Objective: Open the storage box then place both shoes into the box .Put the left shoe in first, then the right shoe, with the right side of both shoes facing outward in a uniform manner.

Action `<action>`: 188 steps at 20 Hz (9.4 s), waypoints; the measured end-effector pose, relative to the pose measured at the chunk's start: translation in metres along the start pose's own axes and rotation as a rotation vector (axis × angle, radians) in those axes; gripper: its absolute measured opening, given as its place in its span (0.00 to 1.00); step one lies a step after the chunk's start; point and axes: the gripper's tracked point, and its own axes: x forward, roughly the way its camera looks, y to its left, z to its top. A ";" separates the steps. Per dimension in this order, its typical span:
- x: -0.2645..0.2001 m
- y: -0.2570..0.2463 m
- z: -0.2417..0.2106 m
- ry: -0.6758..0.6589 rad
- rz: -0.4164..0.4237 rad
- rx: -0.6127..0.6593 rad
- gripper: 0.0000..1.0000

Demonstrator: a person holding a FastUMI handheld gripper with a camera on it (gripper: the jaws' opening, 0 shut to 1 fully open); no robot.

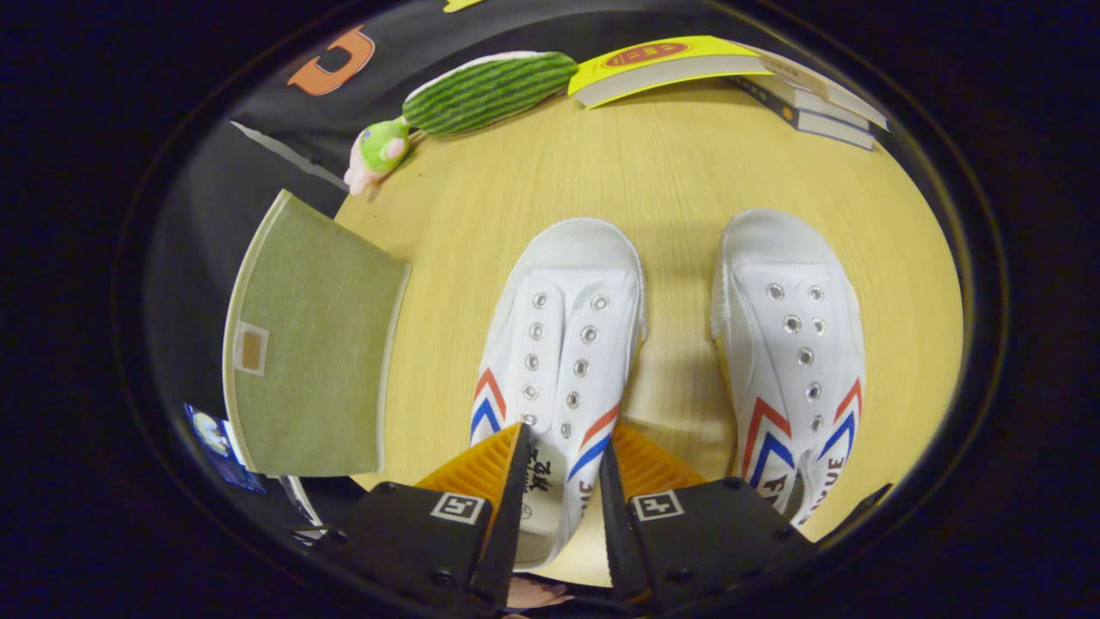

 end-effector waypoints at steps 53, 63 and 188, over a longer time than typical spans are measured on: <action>-0.030 0.377 0.040 -0.154 0.318 0.071 0.76; -0.126 0.291 0.026 -0.350 0.156 -0.169 0.80; -0.293 0.208 0.008 -1.317 -0.164 -0.175 1.00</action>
